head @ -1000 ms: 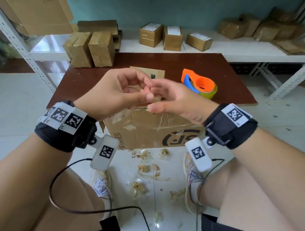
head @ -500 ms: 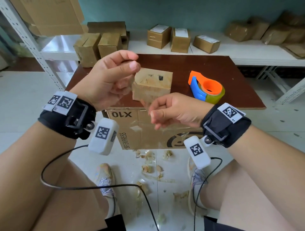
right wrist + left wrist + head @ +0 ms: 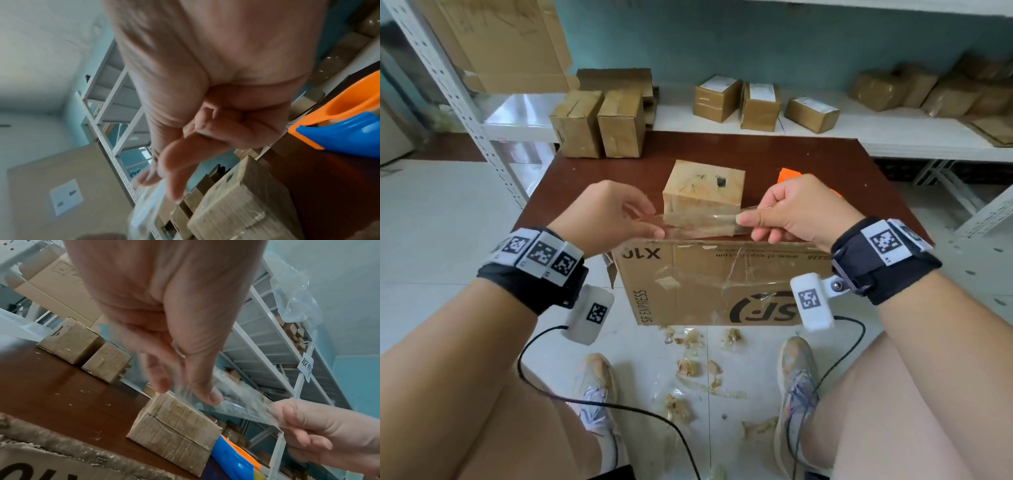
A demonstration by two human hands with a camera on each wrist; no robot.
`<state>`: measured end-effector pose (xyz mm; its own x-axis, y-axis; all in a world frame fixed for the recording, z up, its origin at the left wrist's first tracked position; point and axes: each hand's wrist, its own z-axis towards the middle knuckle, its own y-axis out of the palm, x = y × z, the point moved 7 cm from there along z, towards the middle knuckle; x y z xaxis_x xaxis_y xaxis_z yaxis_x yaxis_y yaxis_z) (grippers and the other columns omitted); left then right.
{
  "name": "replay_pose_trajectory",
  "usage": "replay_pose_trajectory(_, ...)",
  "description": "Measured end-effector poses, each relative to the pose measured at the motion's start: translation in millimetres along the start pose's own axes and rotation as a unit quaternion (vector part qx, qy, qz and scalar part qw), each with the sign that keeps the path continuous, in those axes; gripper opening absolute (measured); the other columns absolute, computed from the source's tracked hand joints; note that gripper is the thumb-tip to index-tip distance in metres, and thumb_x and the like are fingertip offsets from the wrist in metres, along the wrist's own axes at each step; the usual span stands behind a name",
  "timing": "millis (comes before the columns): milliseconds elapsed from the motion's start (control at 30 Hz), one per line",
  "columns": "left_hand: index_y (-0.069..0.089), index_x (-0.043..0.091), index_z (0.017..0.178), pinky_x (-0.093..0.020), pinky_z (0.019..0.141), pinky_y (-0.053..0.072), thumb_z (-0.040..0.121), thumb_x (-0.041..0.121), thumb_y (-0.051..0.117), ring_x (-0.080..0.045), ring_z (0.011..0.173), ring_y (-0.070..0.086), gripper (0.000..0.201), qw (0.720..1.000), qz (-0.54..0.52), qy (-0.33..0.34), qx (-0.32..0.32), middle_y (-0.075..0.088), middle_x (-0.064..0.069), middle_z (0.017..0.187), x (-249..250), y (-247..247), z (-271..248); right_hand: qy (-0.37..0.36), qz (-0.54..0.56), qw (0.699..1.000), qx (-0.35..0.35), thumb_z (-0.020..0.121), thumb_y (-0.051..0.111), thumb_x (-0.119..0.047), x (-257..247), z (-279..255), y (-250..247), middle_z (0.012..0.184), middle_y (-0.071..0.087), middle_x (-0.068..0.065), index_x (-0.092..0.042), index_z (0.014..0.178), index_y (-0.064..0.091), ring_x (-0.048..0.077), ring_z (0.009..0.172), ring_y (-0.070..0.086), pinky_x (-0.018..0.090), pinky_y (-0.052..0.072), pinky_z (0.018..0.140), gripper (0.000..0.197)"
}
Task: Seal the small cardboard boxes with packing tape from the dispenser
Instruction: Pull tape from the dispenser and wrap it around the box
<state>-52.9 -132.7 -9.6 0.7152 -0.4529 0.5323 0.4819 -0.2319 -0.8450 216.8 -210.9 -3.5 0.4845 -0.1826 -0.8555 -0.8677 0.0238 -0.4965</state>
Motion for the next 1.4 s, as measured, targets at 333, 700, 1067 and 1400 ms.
replay_pose_trajectory(333, 0.083, 0.027, 0.076, -0.029, 0.068, 0.058, 0.081, 0.043, 0.089, -0.014, 0.069, 0.069, 0.018, 0.993, -0.092, -0.066, -0.030, 0.078, 0.004, 0.075, -26.9, -3.5, 11.7, -0.051, 0.059, 0.991, 0.108, 0.089, 0.083, -0.032, 3.1, 26.2, -48.1, 0.082, 0.080, 0.008, -0.011, 0.088, 0.080, 0.011, 0.064, 0.068, 0.015, 0.050, 0.057, 0.022)
replay_pose_trajectory(700, 0.070, 0.006, 0.111, -0.043, 0.119, 0.044, 0.104, 0.021, 0.065, -0.021, 0.120, 0.066, 0.017, 0.836, -0.534, -0.129, -0.008, 0.073, -0.004, 0.112, -59.4, 21.7, 56.0, -0.017, 0.101, 0.980, 0.168, 0.090, 0.083, -0.032, 28.4, 61.2, -59.7, 0.089, 0.081, 0.009, 0.003, 0.098, 0.077, 0.004, 0.048, 0.048, 0.013, 0.042, 0.047, 0.036)
replay_pose_trajectory(1067, 0.062, 0.018, 0.079, -0.057, 0.117, 0.039, 0.099, 0.016, 0.057, -0.032, 0.128, 0.068, 0.021, 0.691, -0.703, -0.167, 0.001, 0.073, -0.007, 0.130, -41.7, 42.5, 88.1, 0.041, 0.221, 0.954, 0.197, 0.086, 0.086, -0.037, 42.3, 72.9, -58.2, 0.081, 0.077, -0.002, -0.016, 0.088, 0.075, 0.009, 0.070, 0.063, 0.027, 0.052, 0.077, 0.024)
replay_pose_trajectory(1400, 0.062, 0.017, 0.085, -0.062, 0.111, 0.048, 0.103, 0.016, 0.057, -0.035, 0.125, 0.070, 0.018, 0.706, -0.687, -0.171, 0.011, 0.068, -0.007, 0.123, -51.1, 51.1, 87.8, 0.041, 0.295, 0.931, 0.209, 0.088, 0.087, -0.025, 53.4, 79.0, -50.9, 0.084, 0.073, 0.006, -0.006, 0.101, 0.078, 0.014, 0.083, 0.069, 0.043, 0.065, 0.089, 0.024)
